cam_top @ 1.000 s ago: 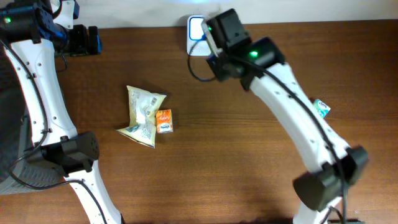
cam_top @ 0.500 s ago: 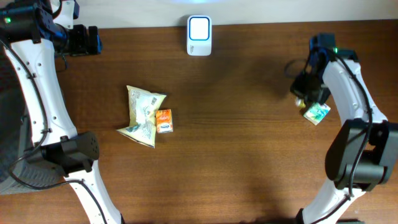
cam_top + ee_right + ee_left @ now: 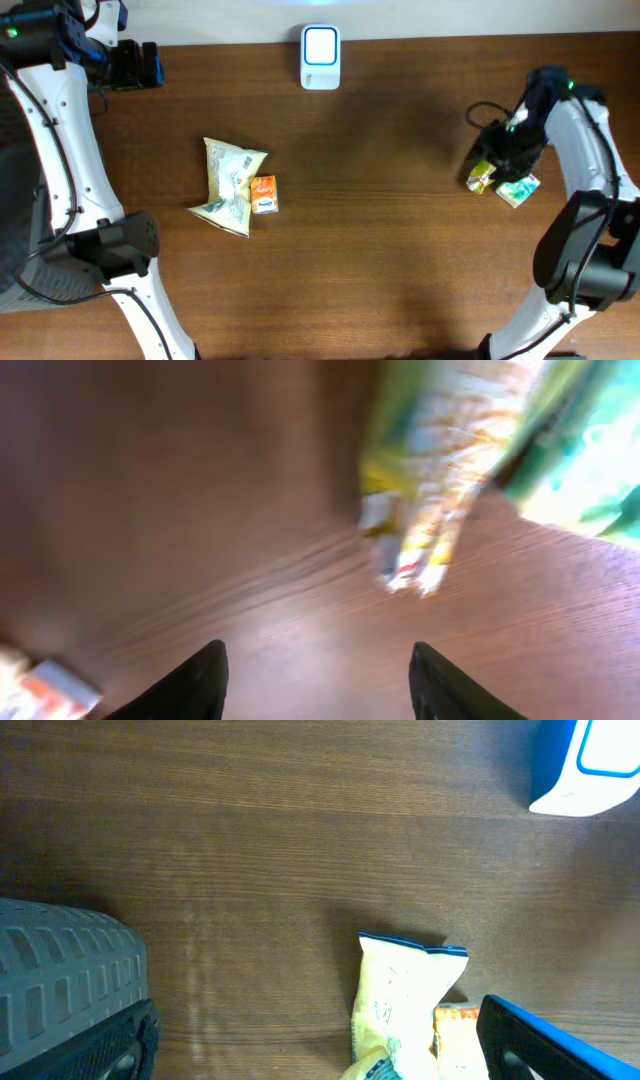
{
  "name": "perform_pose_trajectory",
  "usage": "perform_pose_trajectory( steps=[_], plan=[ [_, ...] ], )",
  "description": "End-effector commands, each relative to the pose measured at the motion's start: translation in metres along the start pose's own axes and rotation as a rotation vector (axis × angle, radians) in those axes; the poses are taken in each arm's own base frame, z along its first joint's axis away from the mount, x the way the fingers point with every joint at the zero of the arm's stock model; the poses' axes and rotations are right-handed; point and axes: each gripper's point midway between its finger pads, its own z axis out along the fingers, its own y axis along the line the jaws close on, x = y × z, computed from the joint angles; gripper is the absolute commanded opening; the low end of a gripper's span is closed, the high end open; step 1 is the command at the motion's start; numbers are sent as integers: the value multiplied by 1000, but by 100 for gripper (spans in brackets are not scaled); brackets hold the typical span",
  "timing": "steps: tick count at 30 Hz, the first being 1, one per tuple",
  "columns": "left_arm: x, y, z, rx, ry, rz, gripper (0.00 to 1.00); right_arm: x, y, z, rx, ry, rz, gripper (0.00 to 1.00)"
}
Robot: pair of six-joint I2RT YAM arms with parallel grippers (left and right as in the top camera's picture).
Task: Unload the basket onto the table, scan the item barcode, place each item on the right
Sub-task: 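Move the right gripper to the orange box and grasp it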
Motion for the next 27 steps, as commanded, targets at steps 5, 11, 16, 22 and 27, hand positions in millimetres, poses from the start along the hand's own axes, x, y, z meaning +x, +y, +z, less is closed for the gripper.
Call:
perform_pose_trajectory(
  steps=[5,11,16,22,27],
  plan=[
    [-2,-3,-4,10,-14,13,99,62,154,-1,-212,-18,-459,54],
    [-2,-3,-4,10,-14,13,99,171,281,83,-292,-45,-855,73],
    [-2,-3,-4,10,-14,13,99,219,292,160,-222,4,-906,71],
    [-2,-3,-4,10,-14,13,99,222,283,185,-183,44,-817,38],
    [-2,-3,-4,10,-14,13,99,230,285,183,-214,83,-819,25]
  ],
)
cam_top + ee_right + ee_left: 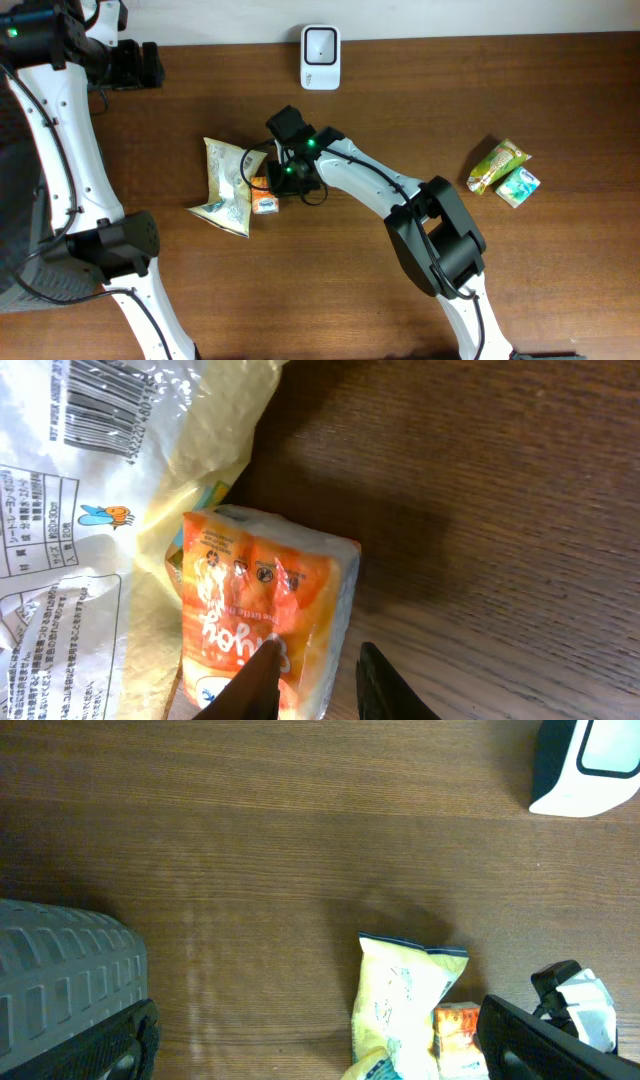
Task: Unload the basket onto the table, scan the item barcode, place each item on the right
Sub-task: 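Move the right gripper to the orange box and grasp it, then carry the orange box up and hold it over the scanner window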
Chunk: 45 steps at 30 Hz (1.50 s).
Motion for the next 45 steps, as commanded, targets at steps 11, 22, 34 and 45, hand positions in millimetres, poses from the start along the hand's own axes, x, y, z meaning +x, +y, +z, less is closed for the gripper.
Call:
perform_pose_trajectory(
  steps=[11,22,34,45],
  plan=[
    [-2,-3,-4,10,-13,13,99,15,0,15,-62,49,28,4],
    [-2,-3,-4,10,-13,13,99,-42,-22,-216,-892,-94,-93,4],
    [-2,-3,-4,10,-13,13,99,-63,-147,-311,-1009,-369,62,4],
    [-2,-3,-4,10,-13,13,99,-139,-119,-320,85,-593,-46,4]
  ],
)
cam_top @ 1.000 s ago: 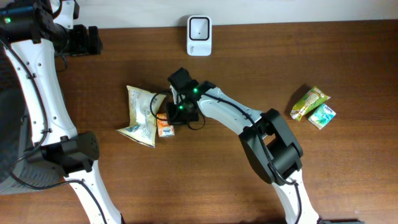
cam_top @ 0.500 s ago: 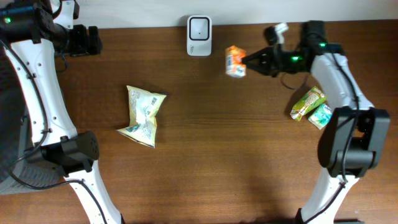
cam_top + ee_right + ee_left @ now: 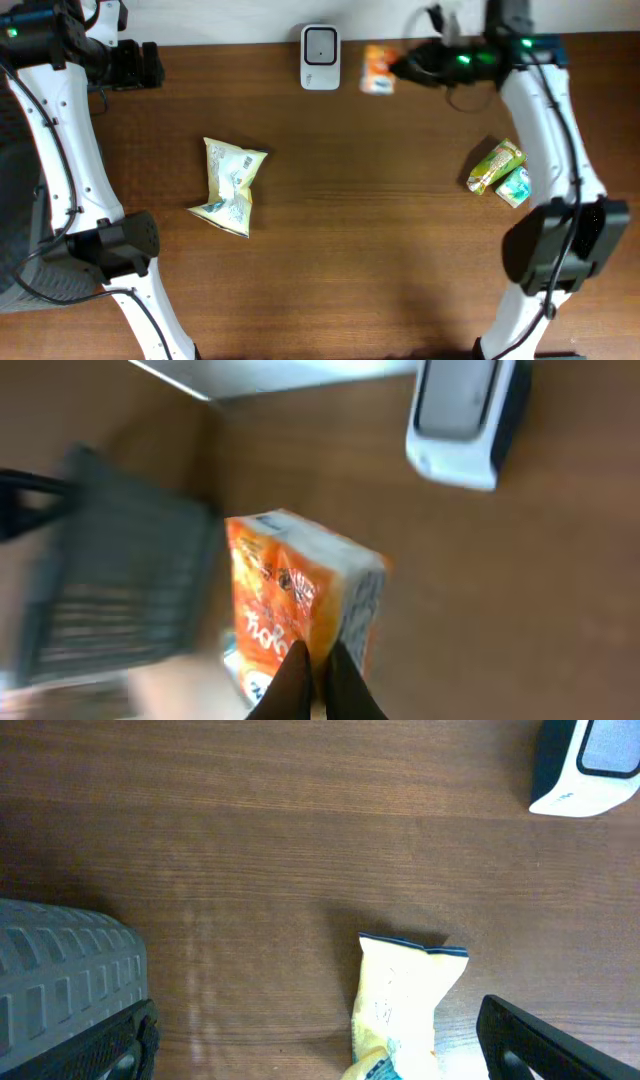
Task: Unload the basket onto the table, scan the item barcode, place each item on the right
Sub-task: 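Carry the orange box up and hold it over the scanner window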
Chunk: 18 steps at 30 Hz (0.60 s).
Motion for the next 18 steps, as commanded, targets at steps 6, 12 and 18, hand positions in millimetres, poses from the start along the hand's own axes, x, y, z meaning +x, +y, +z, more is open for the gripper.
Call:
perform_pose_trajectory(
  steps=[6,12,18],
  plan=[
    [-2,-3,-4,10,-12,13,99,-69,23,44,973,-312,-643,4],
    [-2,-3,-4,10,-12,13,99,-83,-28,117,1193,-231,-1006,4],
    [-2,-3,-4,10,-12,14,99,-63,-62,164,1158,-179,-1042,4]
  ],
)
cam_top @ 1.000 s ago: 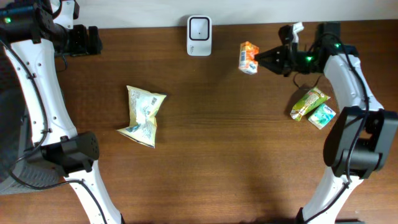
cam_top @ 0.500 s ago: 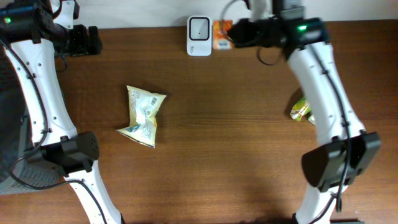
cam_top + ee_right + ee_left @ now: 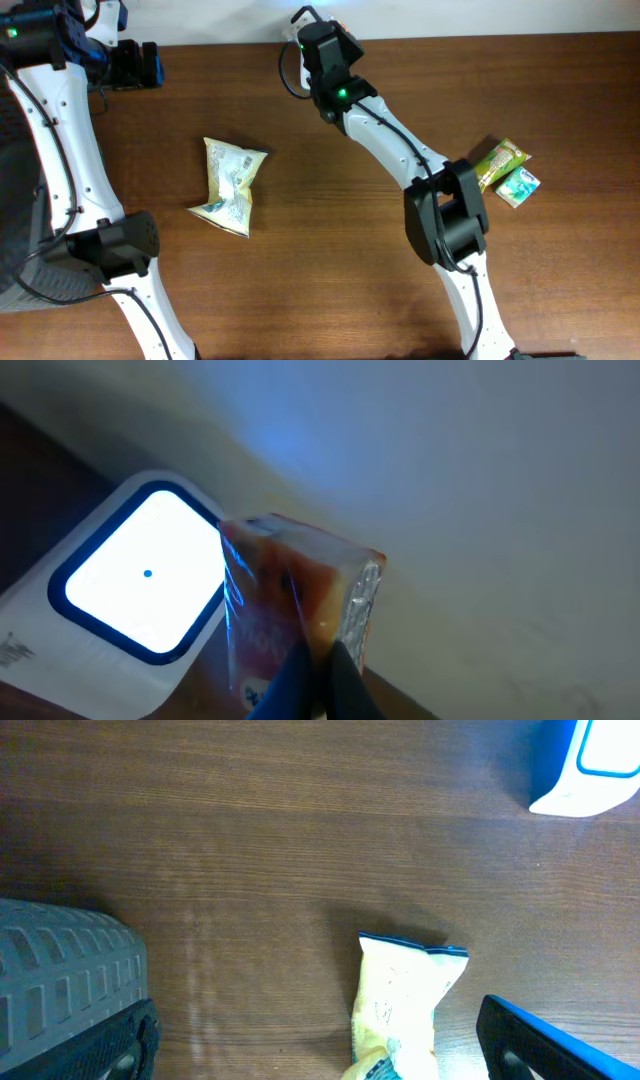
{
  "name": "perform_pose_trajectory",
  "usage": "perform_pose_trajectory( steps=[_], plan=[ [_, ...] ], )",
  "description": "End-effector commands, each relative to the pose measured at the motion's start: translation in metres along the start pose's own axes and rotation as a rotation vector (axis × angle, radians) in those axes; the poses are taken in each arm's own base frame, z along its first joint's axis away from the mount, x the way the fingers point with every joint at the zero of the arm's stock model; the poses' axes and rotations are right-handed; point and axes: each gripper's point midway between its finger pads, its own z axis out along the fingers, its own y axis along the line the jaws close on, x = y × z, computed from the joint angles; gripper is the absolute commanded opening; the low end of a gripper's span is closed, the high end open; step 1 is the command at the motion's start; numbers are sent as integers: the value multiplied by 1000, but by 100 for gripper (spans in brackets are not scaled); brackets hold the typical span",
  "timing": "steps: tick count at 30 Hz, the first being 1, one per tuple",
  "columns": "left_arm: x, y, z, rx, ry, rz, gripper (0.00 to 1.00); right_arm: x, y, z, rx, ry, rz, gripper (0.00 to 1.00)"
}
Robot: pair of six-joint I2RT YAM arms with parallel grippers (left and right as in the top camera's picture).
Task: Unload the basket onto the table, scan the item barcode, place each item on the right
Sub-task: 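Carry the orange box up and hold it over the scanner window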
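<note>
The small orange packet (image 3: 290,610) is pinched between the fingers of my right gripper (image 3: 318,665), which is shut on it. It hangs just beside the lit white window of the scanner (image 3: 140,585). In the overhead view my right arm (image 3: 345,95) reaches to the table's far edge and covers the scanner. The scanner (image 3: 585,765) also shows in the left wrist view, glowing blue. My left gripper (image 3: 315,1055) is open and holds nothing, high at the far left corner (image 3: 135,65).
A yellow snack bag (image 3: 232,185) lies left of centre on the brown table (image 3: 350,260). Two green packets (image 3: 497,163) lie at the right. A pale wall (image 3: 480,480) rises right behind the scanner.
My right gripper has moved left with the orange packet, from right of the scanner to right at its window. The scanner's window, grey before, now glows white and blue.
My right gripper was first at the green packets on the right, while the orange packet lay by the yellow bag. Then it was down at the orange packet. Later it held the packet up right of the scanner, and now holds it at the lit window.
</note>
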Motion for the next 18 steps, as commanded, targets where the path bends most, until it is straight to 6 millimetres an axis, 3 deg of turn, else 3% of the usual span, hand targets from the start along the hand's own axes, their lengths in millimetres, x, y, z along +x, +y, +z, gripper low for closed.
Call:
perform_pose_trajectory(
  steps=[1,6,12,18],
  plan=[
    [-2,-3,-4,10,-13,13,99,14,14,10,-5,33,-40,4],
    [-2,-3,-4,10,-13,13,99,19,29,15,-43,31,-53,4],
    [-2,-3,-4,10,-13,13,99,18,31,16,-56,22,-53,4],
    [-2,-3,-4,10,-13,13,99,5,34,15,-76,-42,-159,4]
  ],
)
